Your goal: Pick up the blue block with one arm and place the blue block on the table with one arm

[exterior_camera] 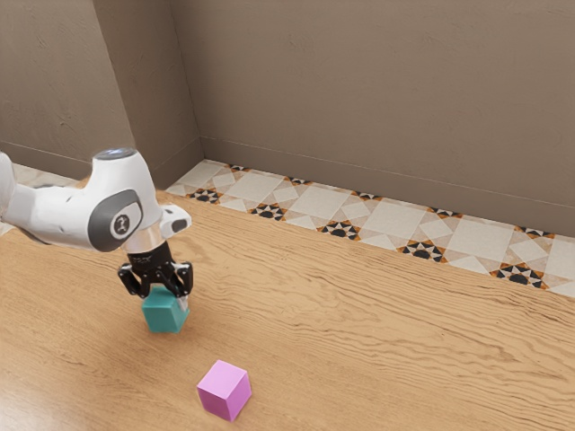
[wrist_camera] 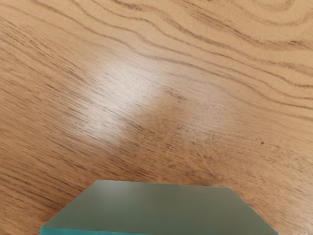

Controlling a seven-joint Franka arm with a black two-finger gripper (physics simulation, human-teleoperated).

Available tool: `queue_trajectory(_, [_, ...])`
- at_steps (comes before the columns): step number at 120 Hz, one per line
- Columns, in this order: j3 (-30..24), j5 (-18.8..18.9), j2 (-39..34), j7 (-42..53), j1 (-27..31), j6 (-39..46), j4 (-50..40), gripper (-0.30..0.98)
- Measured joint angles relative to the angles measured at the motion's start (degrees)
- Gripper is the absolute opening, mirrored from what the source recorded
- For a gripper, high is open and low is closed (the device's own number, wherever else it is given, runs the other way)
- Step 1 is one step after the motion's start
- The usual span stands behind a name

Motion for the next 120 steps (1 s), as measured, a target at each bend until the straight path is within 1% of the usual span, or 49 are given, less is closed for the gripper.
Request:
queue_trajectory(19, [0.21,0.97,1.67,1.82,-4.04,0.04,0.03,0.38])
queue_trajectory(37, [0.29,1.00,1.95,3.39,-3.64,0.10,0.03,0.52])
queue_trajectory(52, [0.30,1.01,1.84,4.43,-3.14,0.13,0.15,0.60])
queue_trajectory(64, [0.22,0.90,0.46,5.14,-3.08,0.10,0.74,0.63])
queue_trajectory(75, [-0.02,0.67,-4.07,5.72,-2.89,-1.05,2.92,0.65])
queue_trajectory(82, [-1.71,0.52,-8.55,6.06,-1.22,-4.27,7.33,0.66])
queue_trajectory(87, [-4.95,0.29,-10.59,6.28,-0.69,-7.38,11.21,0.67])
queue_trajectory(92, [-8.39,-0.11,-11.96,6.50,-2.61,-10.25,13.93,0.67])
queue_trajectory(97, [-10.29,-0.45,-12.68,7.23,-5.50,-13.54,16.48,0.67])
queue_trajectory(104, [-11.23,-0.82,-13.09,9.25,-7.15,-18.39,19.43,0.67])
queue_trajectory(120, [-11.25,-0.80,-13.63,14.09,-7.05,-32.55,30.84,0.68])
